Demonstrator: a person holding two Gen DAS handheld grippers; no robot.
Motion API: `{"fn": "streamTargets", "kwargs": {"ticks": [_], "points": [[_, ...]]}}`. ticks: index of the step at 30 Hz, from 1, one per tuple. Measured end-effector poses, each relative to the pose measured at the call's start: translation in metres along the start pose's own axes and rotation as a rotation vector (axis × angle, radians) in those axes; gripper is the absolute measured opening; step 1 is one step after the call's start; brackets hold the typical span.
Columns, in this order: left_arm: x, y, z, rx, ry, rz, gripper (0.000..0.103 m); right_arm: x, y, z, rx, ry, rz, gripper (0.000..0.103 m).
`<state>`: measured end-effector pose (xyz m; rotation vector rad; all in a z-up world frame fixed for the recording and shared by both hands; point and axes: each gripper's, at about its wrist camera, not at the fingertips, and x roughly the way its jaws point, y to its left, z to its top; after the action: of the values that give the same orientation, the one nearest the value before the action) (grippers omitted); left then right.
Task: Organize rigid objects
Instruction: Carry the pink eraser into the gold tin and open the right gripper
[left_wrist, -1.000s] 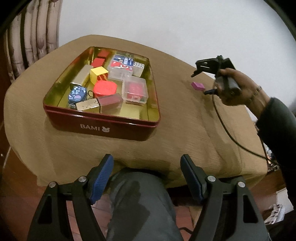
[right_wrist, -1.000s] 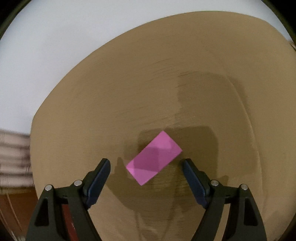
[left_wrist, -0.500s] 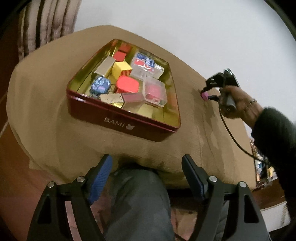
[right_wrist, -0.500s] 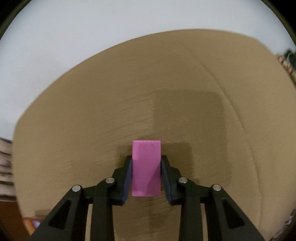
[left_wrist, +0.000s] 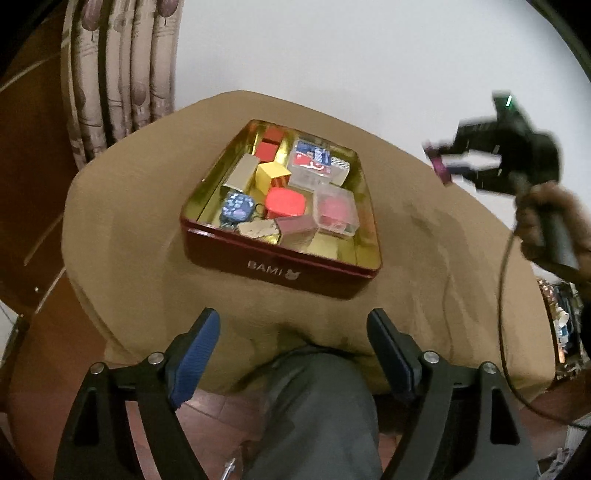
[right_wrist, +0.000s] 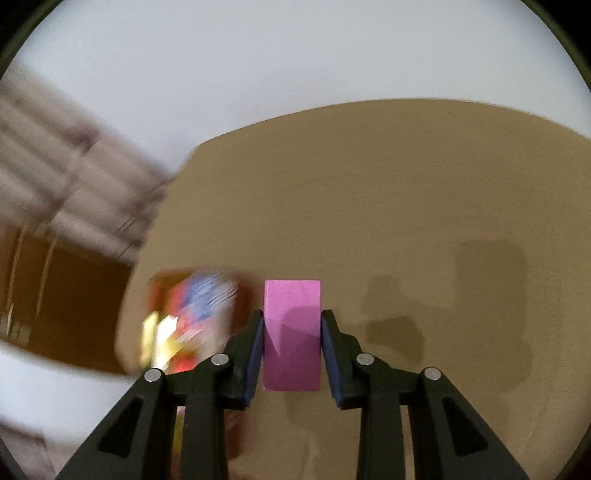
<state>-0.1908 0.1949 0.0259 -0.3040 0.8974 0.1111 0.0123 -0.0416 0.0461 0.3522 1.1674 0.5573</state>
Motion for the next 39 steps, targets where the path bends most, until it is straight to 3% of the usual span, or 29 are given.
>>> {"fn": "streamTargets", "kwargs": {"ticks": [1,5,9,12,18,29,35,39], "points": [[-0.001,0.001,-0.002,-0.007,0.003,0.007,0.078,-0.001,0.023,-0.002,-0.055,0.016,0.059,0.03],[-0.003,0.008,-0.006,-0.02,-0.003,0.026,0.078,0.007,0.092,-0.001,-0.265,0.079,0.131,0.03],[-0.004,0.014,-0.005,-0.033,-0.019,0.044,0.078,0.028,0.125,-0.026,-0.339,0.143,0.131,0.03],[-0.004,0.017,-0.004,-0.029,-0.029,0.068,0.078,0.067,0.137,-0.044,-0.352,0.164,0.123,0.03],[-0.006,0.022,-0.003,-0.032,-0.045,0.097,0.079,0.113,0.124,-0.068,-0.38,0.16,0.035,0.03],[-0.007,0.024,-0.002,-0.036,-0.067,0.146,0.081,0.123,0.116,-0.09,-0.417,0.095,-0.069,0.031],[-0.007,0.024,0.001,-0.026,-0.085,0.162,0.086,0.113,0.118,-0.098,-0.453,0.025,-0.118,0.039],[-0.008,0.024,0.005,-0.019,-0.096,0.175,0.087,0.073,0.114,-0.101,-0.407,-0.097,0.037,0.039]]}}
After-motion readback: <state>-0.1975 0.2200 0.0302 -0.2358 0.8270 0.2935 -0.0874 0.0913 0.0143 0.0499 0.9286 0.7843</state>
